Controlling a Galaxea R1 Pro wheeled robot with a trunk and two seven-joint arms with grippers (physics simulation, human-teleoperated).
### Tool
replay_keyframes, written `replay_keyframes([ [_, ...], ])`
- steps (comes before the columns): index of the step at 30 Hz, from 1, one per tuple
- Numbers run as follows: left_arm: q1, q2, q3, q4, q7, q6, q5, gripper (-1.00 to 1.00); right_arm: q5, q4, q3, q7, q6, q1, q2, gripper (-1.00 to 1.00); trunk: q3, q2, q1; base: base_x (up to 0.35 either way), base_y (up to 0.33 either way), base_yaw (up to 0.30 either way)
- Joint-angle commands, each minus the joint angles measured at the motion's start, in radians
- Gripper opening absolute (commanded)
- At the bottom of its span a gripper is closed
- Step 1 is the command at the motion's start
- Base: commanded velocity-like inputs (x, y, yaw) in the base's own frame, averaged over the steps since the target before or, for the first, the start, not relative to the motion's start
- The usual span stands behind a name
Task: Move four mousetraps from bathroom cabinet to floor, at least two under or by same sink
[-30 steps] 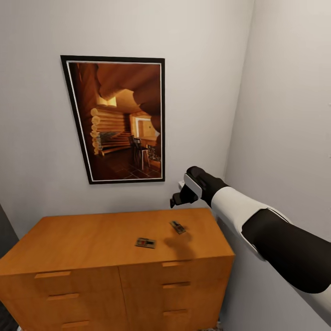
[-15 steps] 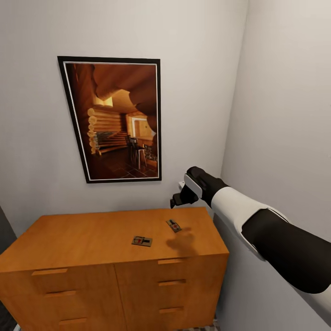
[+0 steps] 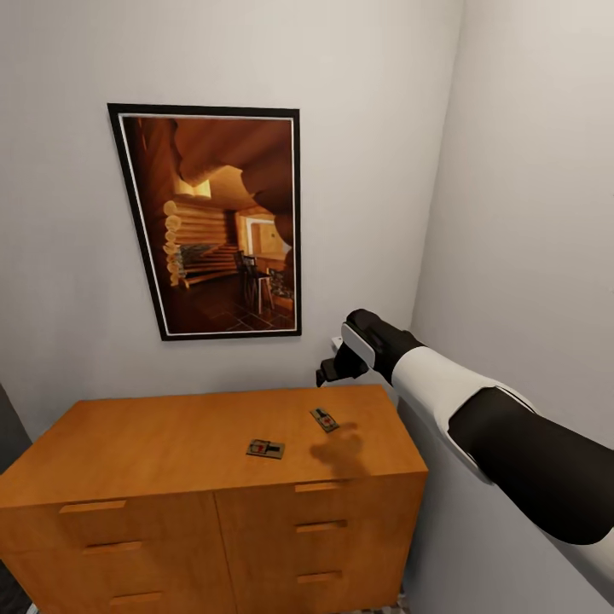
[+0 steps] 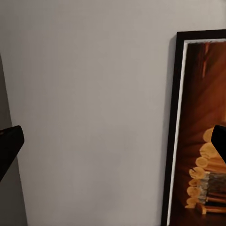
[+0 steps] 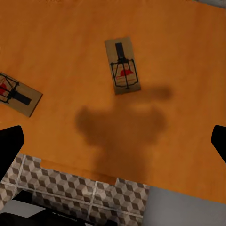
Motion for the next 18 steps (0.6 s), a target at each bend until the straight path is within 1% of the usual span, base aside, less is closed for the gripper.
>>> replay_keyframes([
  [1,-0.002,0.001,-0.003,-0.001,0.01,0.003,0.008,1.0,-0.006,0.0,0.007,-0.001,0.002,-0.001,0.0,1.0,-0.001,-0.001,0.0,0.02,0.02,0.0],
  [18,-0.002,0.001,-0.003,-0.001,0.01,0.003,0.008,1.0,-0.006,0.002,0.008,-0.001,0.002,0.0,0.0,1.0,-0.001,-0.001,0.0,0.019,0.019,0.0],
])
